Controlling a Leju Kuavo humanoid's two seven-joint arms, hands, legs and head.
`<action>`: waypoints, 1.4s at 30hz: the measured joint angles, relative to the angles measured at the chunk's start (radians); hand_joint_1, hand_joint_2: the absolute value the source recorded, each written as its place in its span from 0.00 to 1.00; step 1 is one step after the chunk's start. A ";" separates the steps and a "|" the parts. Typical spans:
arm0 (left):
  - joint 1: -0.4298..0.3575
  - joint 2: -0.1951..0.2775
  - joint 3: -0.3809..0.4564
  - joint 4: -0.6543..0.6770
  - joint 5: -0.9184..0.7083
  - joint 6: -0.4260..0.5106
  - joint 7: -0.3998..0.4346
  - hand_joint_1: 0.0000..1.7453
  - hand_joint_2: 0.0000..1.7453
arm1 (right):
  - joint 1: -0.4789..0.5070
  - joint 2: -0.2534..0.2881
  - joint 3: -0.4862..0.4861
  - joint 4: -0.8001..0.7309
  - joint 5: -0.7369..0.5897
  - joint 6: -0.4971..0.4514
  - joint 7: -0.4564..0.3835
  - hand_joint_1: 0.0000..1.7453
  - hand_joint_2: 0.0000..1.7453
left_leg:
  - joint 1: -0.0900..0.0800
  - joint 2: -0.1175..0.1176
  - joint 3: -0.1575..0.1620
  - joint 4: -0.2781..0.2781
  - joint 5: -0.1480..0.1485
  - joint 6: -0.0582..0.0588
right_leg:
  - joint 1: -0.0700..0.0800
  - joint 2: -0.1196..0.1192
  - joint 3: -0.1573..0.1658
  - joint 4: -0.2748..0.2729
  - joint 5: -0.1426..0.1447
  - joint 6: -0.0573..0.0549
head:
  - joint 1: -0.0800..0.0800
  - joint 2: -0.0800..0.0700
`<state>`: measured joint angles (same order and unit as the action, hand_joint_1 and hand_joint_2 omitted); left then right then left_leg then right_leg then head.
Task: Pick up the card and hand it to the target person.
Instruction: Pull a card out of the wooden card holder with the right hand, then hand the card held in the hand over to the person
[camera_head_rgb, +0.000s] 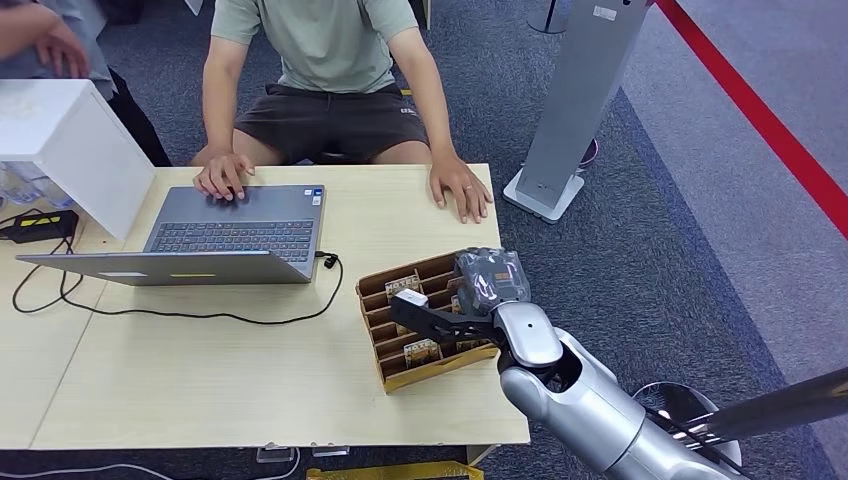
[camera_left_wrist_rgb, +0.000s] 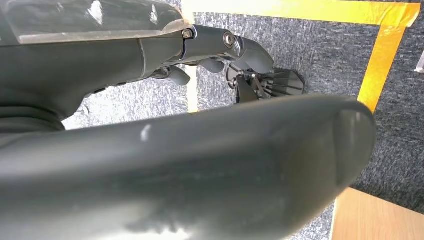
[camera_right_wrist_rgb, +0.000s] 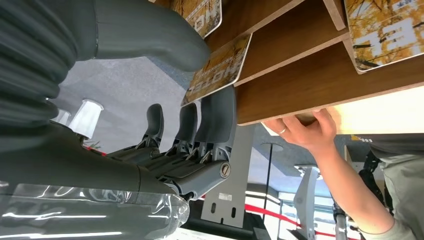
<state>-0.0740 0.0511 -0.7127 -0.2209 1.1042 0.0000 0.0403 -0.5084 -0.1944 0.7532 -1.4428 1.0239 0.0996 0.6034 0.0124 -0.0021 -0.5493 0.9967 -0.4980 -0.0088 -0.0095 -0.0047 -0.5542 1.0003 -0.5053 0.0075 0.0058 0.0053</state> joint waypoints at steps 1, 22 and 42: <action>0.000 0.000 0.000 0.000 0.000 0.000 0.000 0.00 0.00 | 0.001 0.000 0.000 0.002 0.000 -0.001 0.000 0.69 1.00 | 0.000 0.000 0.000 0.000 0.000 0.000 | 0.000 0.000 0.000 0.000 0.000 0.000 | 0.000 0.000; -0.001 0.004 -0.013 0.001 0.001 0.031 0.003 0.00 0.00 | -0.002 0.002 -0.001 0.019 -0.005 -0.024 -0.012 1.00 1.00 | 0.000 0.000 0.000 0.000 0.000 0.000 | 0.000 0.000 0.000 0.000 0.000 0.000 | 0.000 0.000; -0.004 0.007 -0.036 0.002 0.008 0.031 -0.006 0.00 0.00 | -0.215 0.032 0.005 0.030 0.018 -0.077 -0.050 1.00 1.00 | 0.000 0.000 -0.001 0.000 0.000 0.000 | 0.000 0.000 0.000 0.000 0.001 0.000 | 0.000 0.000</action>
<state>-0.0777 0.0582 -0.7486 -0.2193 1.1124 0.0313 0.0340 -0.7234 -0.1624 0.7582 -1.4128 1.0414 0.0228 0.5537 0.0124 -0.0021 -0.5498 0.9968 -0.4975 -0.0087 -0.0095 -0.0043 -0.5545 1.0005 -0.5046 0.0076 0.0060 0.0053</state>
